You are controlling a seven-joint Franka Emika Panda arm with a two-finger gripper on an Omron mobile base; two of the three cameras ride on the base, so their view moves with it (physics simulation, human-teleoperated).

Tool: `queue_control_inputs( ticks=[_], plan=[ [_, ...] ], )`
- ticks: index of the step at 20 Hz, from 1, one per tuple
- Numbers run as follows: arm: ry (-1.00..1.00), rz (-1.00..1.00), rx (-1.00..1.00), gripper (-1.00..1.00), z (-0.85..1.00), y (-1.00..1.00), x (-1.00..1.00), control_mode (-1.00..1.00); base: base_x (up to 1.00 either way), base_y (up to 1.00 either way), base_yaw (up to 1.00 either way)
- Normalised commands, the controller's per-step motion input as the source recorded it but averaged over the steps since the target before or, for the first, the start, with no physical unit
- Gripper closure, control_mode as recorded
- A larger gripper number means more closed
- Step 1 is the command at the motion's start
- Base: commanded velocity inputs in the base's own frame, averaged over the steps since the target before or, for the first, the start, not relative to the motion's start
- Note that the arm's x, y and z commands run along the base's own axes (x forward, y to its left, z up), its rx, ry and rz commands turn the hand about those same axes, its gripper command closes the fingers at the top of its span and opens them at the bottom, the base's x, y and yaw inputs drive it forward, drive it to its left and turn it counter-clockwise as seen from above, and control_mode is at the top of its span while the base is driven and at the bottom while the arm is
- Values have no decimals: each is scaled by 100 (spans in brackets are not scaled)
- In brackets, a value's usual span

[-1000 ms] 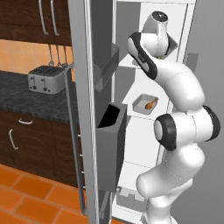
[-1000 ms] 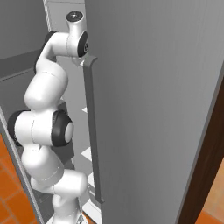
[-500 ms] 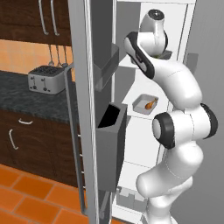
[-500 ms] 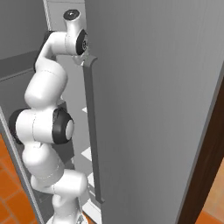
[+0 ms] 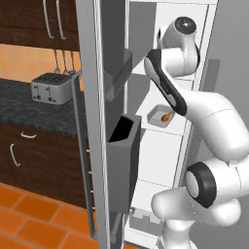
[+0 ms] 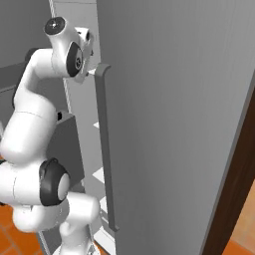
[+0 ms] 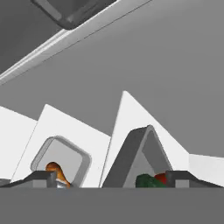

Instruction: Take the meat container that has the chicken drumstick and place it on the second highest rack of the freezer. Then take the vegetable container that has the tomato and broccoli and place it on the highest rack of the freezer.

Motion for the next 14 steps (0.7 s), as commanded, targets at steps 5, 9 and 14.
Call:
queue_control_inputs(
  ticks=[5, 9, 14],
  plan=[
    [-2, 4, -9, -100, -1, 11, -100, -100, 0, 0, 0],
    [0, 0, 0, -100, -21, -4, -100, -100, 0, 0, 0],
    [-1, 0, 0, -100, -80, -5, -100, -100, 0, 0, 0]
  ],
)
